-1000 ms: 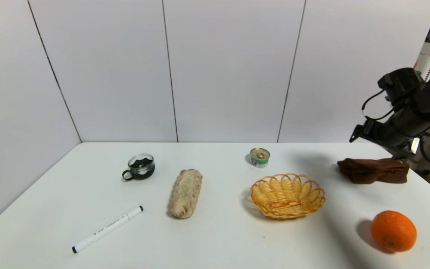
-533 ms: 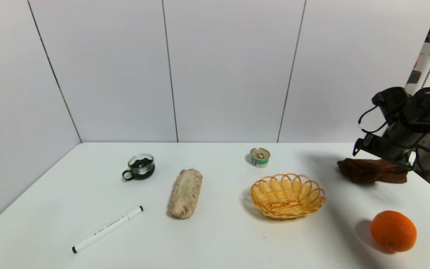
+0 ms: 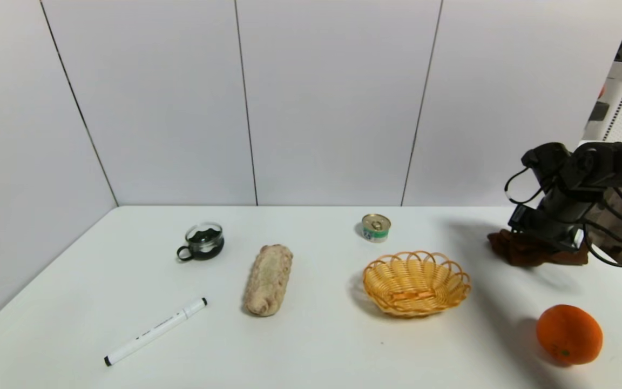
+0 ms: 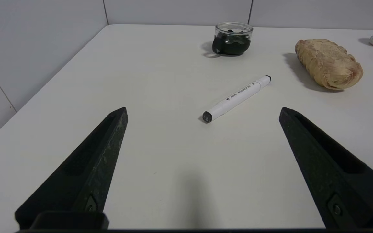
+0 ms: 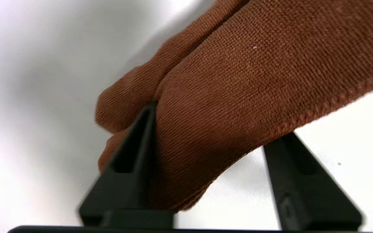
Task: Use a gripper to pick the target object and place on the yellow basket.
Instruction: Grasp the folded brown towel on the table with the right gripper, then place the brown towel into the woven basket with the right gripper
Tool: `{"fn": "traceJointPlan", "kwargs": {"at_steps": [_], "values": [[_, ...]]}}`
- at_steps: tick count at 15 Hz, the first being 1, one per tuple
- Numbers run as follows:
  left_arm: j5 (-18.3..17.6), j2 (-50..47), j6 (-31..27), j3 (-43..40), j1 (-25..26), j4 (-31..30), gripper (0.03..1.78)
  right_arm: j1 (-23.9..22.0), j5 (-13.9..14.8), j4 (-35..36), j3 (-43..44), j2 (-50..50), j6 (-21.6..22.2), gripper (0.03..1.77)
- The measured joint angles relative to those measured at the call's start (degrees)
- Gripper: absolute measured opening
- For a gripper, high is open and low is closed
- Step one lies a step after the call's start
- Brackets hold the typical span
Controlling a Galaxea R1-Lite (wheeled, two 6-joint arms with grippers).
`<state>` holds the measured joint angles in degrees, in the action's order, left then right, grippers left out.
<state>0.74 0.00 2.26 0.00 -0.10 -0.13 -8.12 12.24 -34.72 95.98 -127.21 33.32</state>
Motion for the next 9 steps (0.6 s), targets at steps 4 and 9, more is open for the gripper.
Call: {"fn": "traceJointPlan", "kwargs": {"at_steps": [4,9], "values": [[0.0,0.0,0.0,0.0,0.0,0.0,1.69,-0.3,-0.1,0.0,0.1,-0.5,0.0,0.16],[0.0,0.0,0.0,0.0,0.0,0.0,1.69,0.3,-0.3,-0.2,0.2,4.2,-0.7,0.16]]}}
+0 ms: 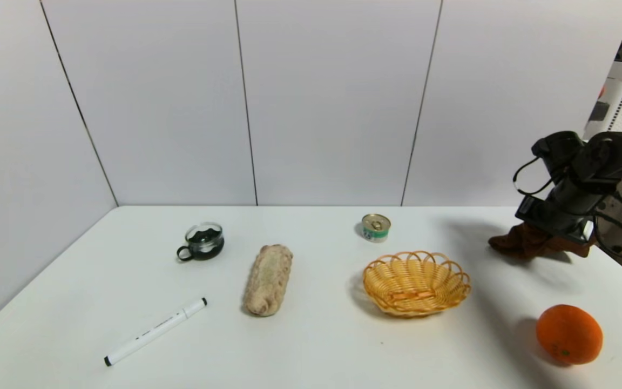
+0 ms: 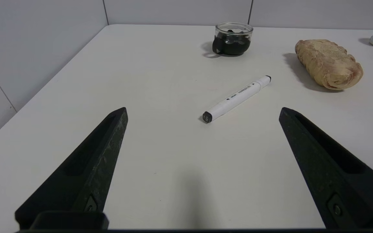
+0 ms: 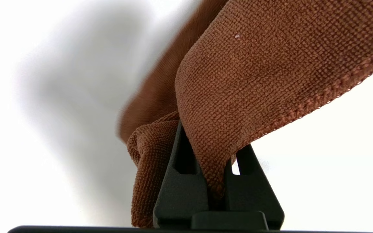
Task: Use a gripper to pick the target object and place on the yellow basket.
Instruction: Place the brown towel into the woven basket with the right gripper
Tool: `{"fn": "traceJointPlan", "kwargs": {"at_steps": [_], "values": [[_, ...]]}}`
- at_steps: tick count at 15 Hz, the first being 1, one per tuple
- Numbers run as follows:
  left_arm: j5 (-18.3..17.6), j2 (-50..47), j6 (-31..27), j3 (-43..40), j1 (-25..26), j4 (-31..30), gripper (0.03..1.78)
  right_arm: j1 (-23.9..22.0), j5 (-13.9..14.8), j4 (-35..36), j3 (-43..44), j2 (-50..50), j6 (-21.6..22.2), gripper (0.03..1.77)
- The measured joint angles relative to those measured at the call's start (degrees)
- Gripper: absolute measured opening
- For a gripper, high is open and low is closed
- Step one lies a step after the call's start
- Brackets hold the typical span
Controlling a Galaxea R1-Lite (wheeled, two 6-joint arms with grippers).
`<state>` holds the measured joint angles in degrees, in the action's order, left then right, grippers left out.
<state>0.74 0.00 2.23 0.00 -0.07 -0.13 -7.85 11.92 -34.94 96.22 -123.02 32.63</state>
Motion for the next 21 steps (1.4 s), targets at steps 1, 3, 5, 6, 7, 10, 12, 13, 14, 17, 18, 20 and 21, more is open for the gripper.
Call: {"fn": "traceJointPlan", "kwargs": {"at_steps": [1,3,5,6,7,10,12,13,14,17,18,20,21], "values": [[0.0,0.0,0.0,0.0,0.0,0.0,1.69,0.9,-0.2,-0.1,0.0,1.7,0.1,0.16],[0.0,0.0,0.0,0.0,0.0,0.0,1.69,4.0,-0.2,-0.7,-0.1,5.6,0.5,0.16],[0.0,0.0,0.0,0.0,0.0,0.0,1.69,7.9,-0.3,-4.4,-0.2,9.9,1.7,0.16],[0.0,0.0,0.0,0.0,0.0,0.0,1.69,10.2,-0.2,-6.8,-0.3,12.1,3.1,0.16],[0.0,0.0,0.0,0.0,0.0,0.0,1.69,12.4,-0.2,-8.8,-0.2,14.1,4.6,0.16],[0.0,0.0,0.0,0.0,0.0,0.0,1.69,19.7,0.0,-13.6,-0.2,19.5,9.5,0.16],[0.0,0.0,0.0,0.0,0.0,0.0,1.69,24.9,0.5,-16.2,-0.4,22.0,13.9,0.16],[0.0,0.0,0.0,0.0,0.0,0.0,1.69,27.2,0.9,-17.4,-0.4,22.8,16.3,0.16],[0.0,0.0,0.0,0.0,0.0,0.0,1.69,29.5,1.5,-18.6,-0.4,23.3,18.2,0.16],[0.0,0.0,0.0,0.0,0.0,0.0,1.69,34.9,3.8,-19.3,-0.4,23.2,23.5,0.16],[0.0,0.0,0.0,0.0,0.0,0.0,1.69,36.3,3.7,-19.3,-0.4,22.7,24.8,0.16],[0.0,0.0,0.0,0.0,0.0,0.0,1.69,38.4,3.6,-19.3,-0.4,21.2,26.0,0.16],[0.0,0.0,0.0,0.0,0.0,0.0,1.69,39.3,3.6,-19.3,-0.4,20.4,26.6,0.16]]}}
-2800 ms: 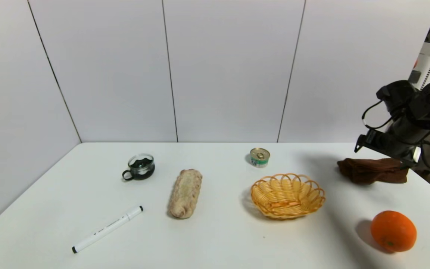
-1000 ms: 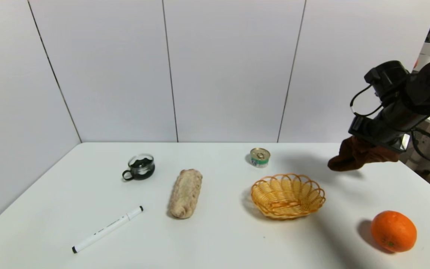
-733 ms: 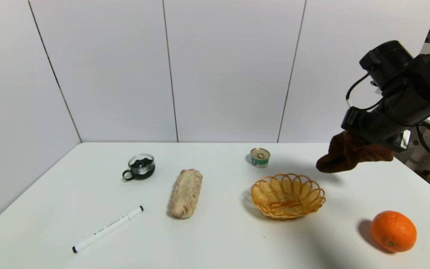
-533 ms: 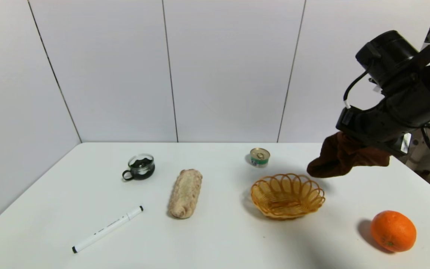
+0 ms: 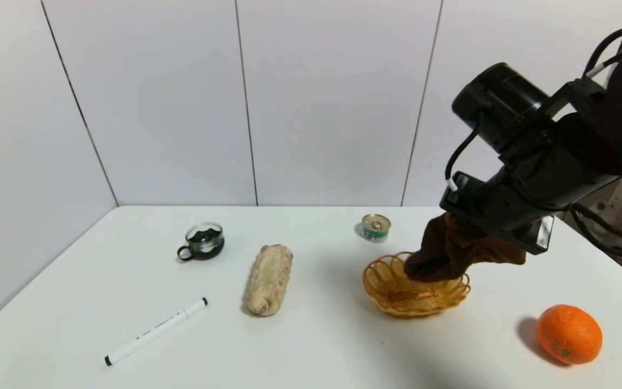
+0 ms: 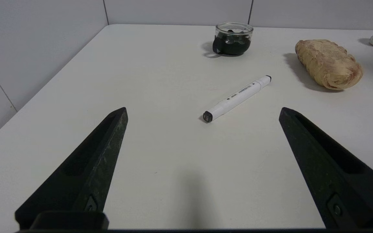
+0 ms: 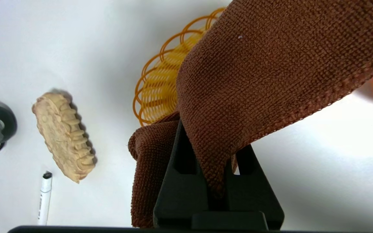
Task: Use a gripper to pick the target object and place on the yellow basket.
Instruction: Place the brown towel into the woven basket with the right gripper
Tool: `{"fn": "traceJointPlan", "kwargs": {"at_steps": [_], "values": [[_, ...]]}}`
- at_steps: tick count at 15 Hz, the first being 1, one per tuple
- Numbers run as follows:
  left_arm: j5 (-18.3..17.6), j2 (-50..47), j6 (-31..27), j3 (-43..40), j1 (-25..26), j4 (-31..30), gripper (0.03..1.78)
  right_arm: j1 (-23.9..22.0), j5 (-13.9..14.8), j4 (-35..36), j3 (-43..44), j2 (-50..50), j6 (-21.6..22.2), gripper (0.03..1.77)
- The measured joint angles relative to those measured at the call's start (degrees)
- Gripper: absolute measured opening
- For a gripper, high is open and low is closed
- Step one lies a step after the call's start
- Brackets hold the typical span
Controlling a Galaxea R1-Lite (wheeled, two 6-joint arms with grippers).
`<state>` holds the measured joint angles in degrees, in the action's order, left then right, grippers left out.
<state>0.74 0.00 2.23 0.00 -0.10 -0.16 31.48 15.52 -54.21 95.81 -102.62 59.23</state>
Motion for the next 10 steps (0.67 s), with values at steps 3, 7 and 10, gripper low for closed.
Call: {"fn": "traceJointPlan", "kwargs": {"at_steps": [3,7,10], "values": [[0.0,0.0,0.0,0.0,0.0,0.0,1.69,1.1,0.3,0.2,0.0,-2.5,1.1,0.16],[0.0,0.0,0.0,0.0,0.0,0.0,1.69,1.4,1.1,1.4,0.1,-6.0,1.3,0.44],[0.0,0.0,0.0,0.0,0.0,0.0,1.69,1.0,1.8,1.7,0.1,-7.8,1.2,0.85]]}}
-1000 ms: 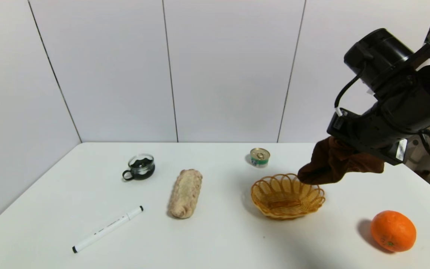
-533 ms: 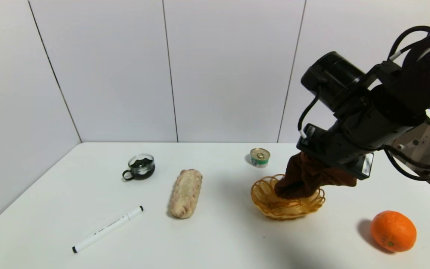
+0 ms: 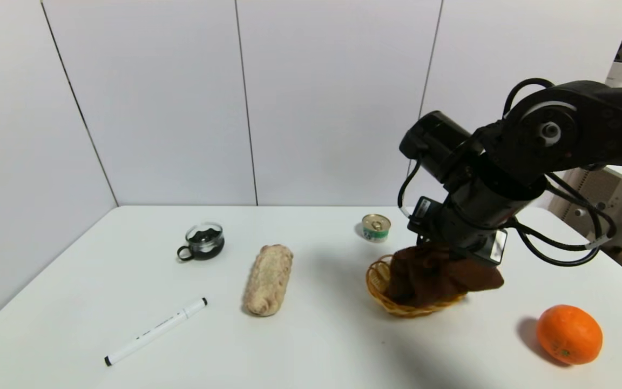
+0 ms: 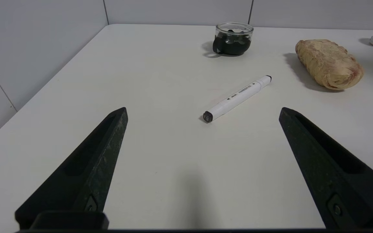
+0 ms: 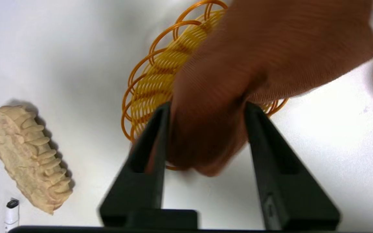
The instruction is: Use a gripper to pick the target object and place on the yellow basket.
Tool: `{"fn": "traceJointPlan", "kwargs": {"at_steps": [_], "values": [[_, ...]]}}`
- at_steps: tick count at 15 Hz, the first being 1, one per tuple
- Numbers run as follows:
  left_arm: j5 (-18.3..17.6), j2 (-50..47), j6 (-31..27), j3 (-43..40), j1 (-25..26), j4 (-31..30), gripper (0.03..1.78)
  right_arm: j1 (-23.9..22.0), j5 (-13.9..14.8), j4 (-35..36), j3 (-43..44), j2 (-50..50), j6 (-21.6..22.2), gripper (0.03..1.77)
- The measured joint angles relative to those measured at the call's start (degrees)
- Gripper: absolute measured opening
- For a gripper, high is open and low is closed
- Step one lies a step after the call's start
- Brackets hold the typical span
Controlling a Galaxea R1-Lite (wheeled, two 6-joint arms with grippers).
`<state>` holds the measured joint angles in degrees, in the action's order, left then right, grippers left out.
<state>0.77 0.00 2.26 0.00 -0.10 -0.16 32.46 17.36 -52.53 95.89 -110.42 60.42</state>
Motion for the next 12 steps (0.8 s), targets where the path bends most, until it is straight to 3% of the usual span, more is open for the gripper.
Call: {"fn": "traceJointPlan", "kwargs": {"at_steps": [4,7,10,12], "values": [[0.0,0.0,0.0,0.0,0.0,0.0,1.69,0.0,-0.2,-0.2,-1.2,0.8,-0.4,1.20],[0.0,0.0,0.0,0.0,0.0,0.0,1.69,0.0,-0.6,-0.3,-3.6,5.0,-1.6,1.36],[0.0,0.0,0.0,0.0,0.0,0.0,1.69,-0.5,-1.1,-0.2,-11.5,13.7,-6.2,1.47],[0.0,0.0,0.0,0.0,0.0,0.0,1.69,-1.8,-1.6,-0.1,-19.7,22.1,-11.5,1.53]]}}
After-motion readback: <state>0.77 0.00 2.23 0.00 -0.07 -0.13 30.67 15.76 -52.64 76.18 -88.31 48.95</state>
